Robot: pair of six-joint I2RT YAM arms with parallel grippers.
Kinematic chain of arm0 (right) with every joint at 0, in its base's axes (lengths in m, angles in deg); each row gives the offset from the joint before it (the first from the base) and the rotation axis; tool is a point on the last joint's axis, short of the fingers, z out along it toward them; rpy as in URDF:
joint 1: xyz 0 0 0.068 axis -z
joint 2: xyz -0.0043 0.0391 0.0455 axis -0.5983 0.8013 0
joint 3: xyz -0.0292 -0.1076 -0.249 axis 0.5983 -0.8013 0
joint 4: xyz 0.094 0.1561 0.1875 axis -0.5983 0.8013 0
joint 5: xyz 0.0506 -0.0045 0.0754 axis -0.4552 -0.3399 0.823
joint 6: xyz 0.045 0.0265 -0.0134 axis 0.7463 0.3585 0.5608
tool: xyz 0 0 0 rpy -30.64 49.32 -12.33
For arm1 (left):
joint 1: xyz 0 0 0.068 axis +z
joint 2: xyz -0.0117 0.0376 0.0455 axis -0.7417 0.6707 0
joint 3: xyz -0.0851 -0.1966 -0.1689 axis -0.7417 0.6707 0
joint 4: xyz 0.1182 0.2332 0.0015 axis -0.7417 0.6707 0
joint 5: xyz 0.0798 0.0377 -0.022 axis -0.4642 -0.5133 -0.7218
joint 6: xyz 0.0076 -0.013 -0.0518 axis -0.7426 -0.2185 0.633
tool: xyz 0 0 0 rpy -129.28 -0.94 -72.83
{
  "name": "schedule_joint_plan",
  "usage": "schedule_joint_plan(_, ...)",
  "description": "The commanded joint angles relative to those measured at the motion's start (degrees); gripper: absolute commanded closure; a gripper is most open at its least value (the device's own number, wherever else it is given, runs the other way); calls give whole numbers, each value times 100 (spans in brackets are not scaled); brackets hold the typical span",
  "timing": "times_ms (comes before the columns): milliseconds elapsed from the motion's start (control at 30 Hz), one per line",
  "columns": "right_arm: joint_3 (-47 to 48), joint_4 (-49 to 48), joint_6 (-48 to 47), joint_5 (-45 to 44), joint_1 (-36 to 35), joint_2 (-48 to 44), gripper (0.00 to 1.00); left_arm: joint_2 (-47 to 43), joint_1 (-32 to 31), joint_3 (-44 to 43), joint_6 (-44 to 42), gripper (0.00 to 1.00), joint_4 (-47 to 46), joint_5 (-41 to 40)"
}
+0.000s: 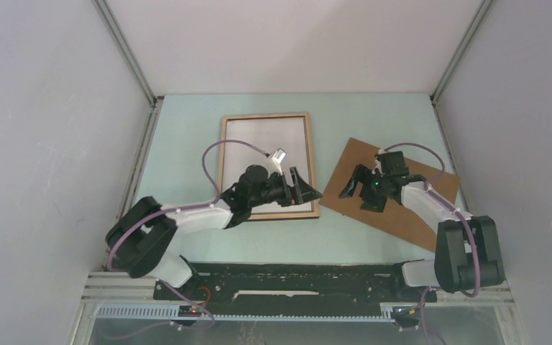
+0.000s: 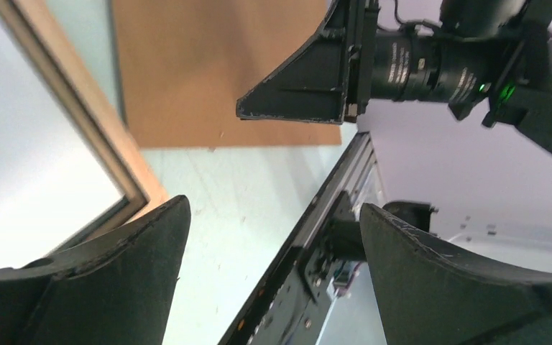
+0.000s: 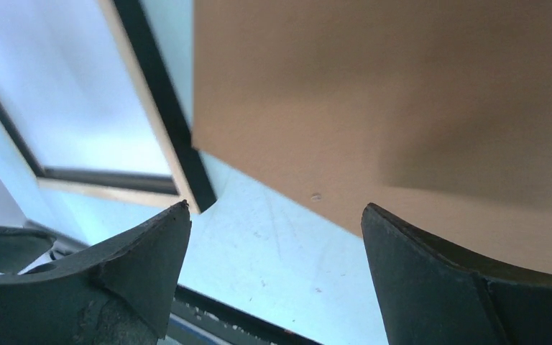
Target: Put the photo into the frame
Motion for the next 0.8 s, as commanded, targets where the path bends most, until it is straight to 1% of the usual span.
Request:
schedule_joint_plan(0, 91, -158, 375, 42, -850, -13, 5, -1109, -16, 696, -725, 7, 663, -528)
schedule_joint_plan(100, 89, -470, 804, -148, -1351, 156, 5, -2097, -31, 1155, -837, 7, 1037, -735)
schedule_joint_plan(200, 80, -779, 954, -487, -1736, 361, 5, -3011, -42, 1524, -882, 7, 1434, -792)
schedule_joint_plan(267, 82, -989, 1041, -516, -1880, 561, 6, -3641, -42, 1746, -881, 7, 1747, -810)
schedule_joint_plan(400, 101, -1449, 1405, -467, -2140, 888, 7, -4947, -37, 1954, -970, 6, 2702, -1053)
schedule_joint_plan(500, 234, -1716, 1739, -439, -2484, 1173, 12, -5717, -41, 1989, -1027, 4, 3455, -1302)
schedule_joint_plan(533, 302, -1776, 1826, -437, -2602, 1257, 12, -5965, -40, 1992, -1051, 4, 3579, -1345)
schedule_joint_plan(667, 723, -2013, 2054, -287, -2997, 1683, 13, -6195, -29, 1922, -1135, 2, 3828, -1429)
schedule_joint_plan(767, 1273, -1693, 1929, -324, -3224, 1875, 15, -6005, -29, 1781, -1216, 2, 3832, -1410)
